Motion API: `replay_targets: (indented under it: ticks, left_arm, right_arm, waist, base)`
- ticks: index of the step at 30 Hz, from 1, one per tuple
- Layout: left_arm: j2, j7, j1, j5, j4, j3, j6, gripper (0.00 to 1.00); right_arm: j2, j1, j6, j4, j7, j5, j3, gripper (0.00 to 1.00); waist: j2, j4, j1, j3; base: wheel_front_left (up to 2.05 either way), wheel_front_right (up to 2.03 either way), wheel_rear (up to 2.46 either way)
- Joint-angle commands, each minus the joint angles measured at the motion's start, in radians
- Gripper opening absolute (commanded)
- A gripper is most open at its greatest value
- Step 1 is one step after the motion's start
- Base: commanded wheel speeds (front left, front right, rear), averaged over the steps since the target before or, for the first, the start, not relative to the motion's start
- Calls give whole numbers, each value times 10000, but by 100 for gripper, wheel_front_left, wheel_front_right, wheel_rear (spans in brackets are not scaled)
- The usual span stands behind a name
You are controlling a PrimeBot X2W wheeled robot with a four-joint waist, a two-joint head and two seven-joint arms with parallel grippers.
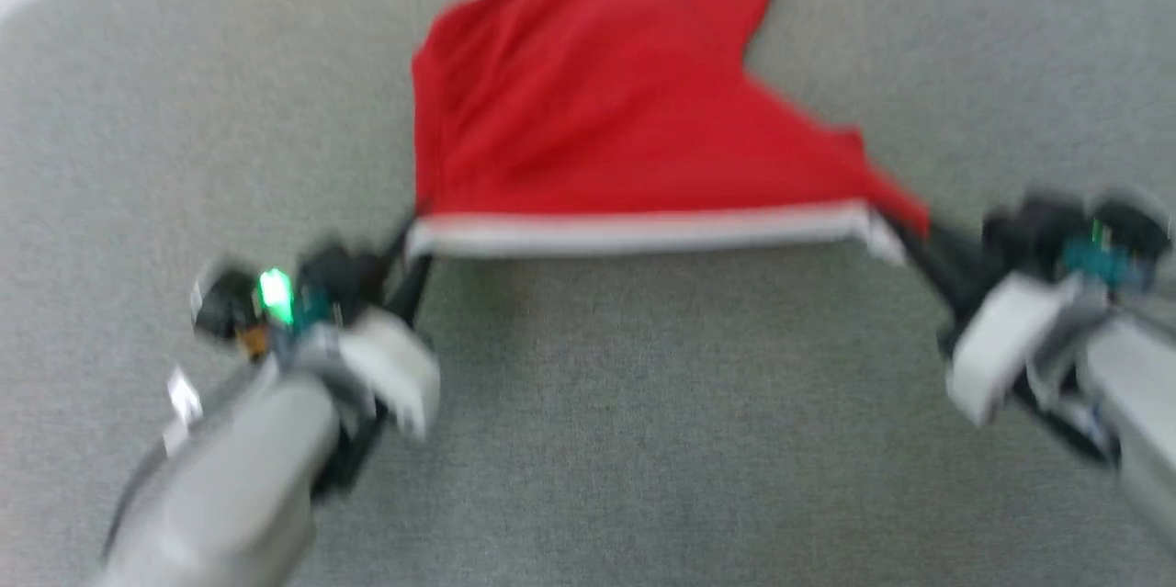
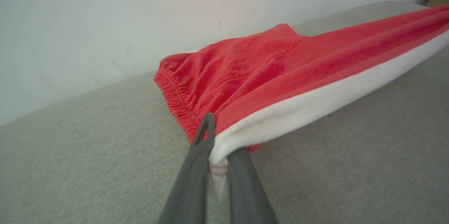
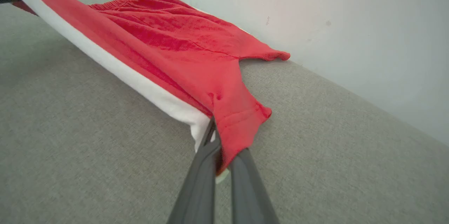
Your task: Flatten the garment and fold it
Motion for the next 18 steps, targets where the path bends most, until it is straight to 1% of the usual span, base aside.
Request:
replay_targets:
  ticks: [1,5,9,14,18]
  left_arm:
    - [127,-46,664,43,-223,-7,144,0]
    - [427,-46,2220,71,-701,-127,461,0]
    - [737,-30,3580,-178,-1224,-217,811,0]
    - [1281,166,5006,-394,-2205,-232,1506,0]
    - [1437,421,5532,-493,-2918,-390,1674,0]
  right_arm:
    - [-231,631,-13,-274,-27,110,4,0]
    - [-564,2592,-13,-1026,89,217,-177,0]
    - [-583,4571,-13,-1905,345,241,-774,0]
    - [-394,7013,-13,-2994,791,-148,-1809,0]
    - [55,8124,-13,-3534,994,-715,-2738,0]
  waist:
    - [0,-85,3,-1158]
    - [0,-148,3,-1861]
    - [0,-226,3,-2427]
    - [0,-121,3,-2808]
    - [0,82,3,-2821]
  base:
    - [0,0,0]
    - [0,0,0]
    - [0,0,0]
    - [0,0,0]
    - [0,0,0]
